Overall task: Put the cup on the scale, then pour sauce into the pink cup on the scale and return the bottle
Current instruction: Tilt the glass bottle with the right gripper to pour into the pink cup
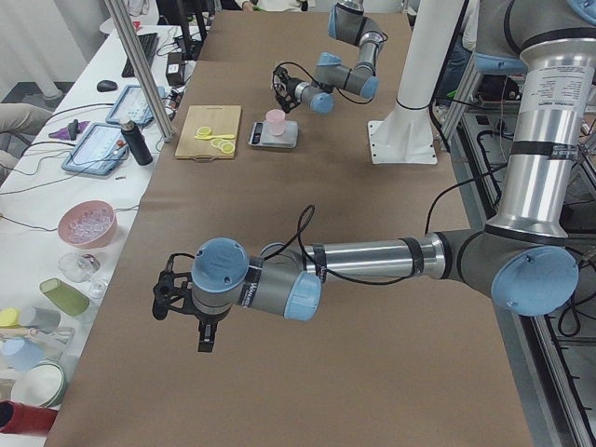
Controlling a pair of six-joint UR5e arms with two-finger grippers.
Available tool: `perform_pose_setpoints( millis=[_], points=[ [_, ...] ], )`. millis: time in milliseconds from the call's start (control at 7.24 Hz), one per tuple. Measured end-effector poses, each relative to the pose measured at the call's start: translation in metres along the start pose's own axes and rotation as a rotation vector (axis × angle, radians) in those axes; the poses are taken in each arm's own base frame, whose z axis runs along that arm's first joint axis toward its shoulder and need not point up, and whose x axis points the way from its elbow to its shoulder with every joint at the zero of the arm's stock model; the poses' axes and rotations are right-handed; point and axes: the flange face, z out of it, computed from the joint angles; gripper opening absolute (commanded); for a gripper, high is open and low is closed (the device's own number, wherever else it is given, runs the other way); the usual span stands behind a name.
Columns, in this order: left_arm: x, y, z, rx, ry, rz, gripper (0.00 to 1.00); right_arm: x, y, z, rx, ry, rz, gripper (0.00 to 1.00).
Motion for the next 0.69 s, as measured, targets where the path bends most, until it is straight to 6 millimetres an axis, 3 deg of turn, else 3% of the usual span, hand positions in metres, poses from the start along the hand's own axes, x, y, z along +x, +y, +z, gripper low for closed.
perform_pose_setpoints(
  millis=[690],
  points=[
    [-0.0016, 0.0006, 0.0013, -0.003, -0.001, -0.004, 0.98, -0.0006, 0.0028, 0.0009, -0.013, 0.014, -0.003, 0.0]
  ],
)
